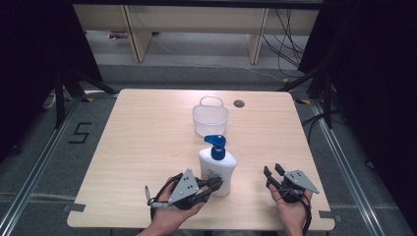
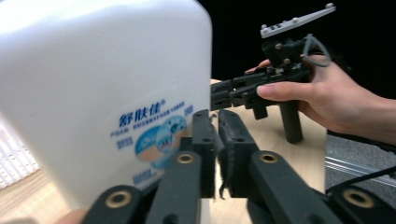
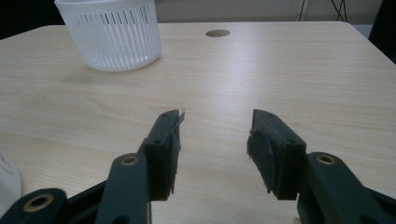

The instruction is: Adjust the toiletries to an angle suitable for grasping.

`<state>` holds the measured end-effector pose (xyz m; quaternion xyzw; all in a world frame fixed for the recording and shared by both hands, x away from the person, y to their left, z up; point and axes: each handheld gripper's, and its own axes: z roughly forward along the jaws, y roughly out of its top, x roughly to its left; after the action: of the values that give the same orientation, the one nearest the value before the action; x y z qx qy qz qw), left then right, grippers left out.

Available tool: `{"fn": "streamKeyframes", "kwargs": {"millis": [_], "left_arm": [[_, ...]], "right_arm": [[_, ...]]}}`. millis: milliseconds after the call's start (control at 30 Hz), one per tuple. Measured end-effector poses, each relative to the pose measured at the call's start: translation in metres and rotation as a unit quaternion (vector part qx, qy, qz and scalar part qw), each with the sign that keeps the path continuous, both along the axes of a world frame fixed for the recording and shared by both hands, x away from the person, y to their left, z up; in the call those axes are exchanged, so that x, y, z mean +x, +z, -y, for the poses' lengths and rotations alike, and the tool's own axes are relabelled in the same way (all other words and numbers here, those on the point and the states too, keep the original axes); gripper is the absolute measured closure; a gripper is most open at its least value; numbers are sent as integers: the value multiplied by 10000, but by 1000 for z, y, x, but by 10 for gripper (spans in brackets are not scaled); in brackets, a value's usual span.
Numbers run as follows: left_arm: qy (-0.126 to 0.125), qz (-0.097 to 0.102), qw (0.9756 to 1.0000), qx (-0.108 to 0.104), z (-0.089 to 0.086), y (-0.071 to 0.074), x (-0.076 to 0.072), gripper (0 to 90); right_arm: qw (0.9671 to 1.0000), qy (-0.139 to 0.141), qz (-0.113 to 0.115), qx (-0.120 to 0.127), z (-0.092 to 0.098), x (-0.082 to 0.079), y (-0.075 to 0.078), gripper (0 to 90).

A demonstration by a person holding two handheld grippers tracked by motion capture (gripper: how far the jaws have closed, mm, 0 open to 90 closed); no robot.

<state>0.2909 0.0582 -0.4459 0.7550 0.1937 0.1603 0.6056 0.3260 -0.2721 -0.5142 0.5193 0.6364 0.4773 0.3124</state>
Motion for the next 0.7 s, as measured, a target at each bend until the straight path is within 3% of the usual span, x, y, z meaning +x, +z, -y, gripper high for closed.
{"fn": "streamKeyframes", "kwargs": {"millis": [167,233,300,333,400,433,500,567,600,633,667,700], "left_arm": [[172,193,9996,-116,-26,12,-12,685],[280,241,9991,-192,-34,17,-14,636],[426,269,9982,-317,-41,22,-15,593],[461,272,9978,-402,-44,25,-15,570],[494,233,9967,-594,-46,27,-14,530],[533,240,9962,-648,-47,28,-13,510],[620,247,9955,-666,-47,29,-12,484],[735,297,9945,-679,-48,32,-11,462],[794,321,9939,-692,-49,34,-11,453],[817,330,9935,-723,-49,35,-11,446],[856,339,9930,-738,-50,37,-11,441],[880,338,9926,-764,-51,39,-10,437]], "right_arm": [[9999,31,-120,11,1,-2,2,484],[10000,59,-27,-23,3,0,1,472],[9999,85,-66,133,3,0,0,458],[9999,54,-134,31,4,0,1,448],[9997,121,-103,210,4,2,0,434],[9999,96,-94,104,5,3,-1,428],[9998,104,-170,28,6,1,1,422],[9996,91,-203,178,5,2,0,418],[9998,98,-156,65,7,4,0,418],[9996,84,-230,151,5,3,1,418],[9999,56,-147,-21,7,4,0,418],[9996,172,-204,103,7,5,0,418]]}}
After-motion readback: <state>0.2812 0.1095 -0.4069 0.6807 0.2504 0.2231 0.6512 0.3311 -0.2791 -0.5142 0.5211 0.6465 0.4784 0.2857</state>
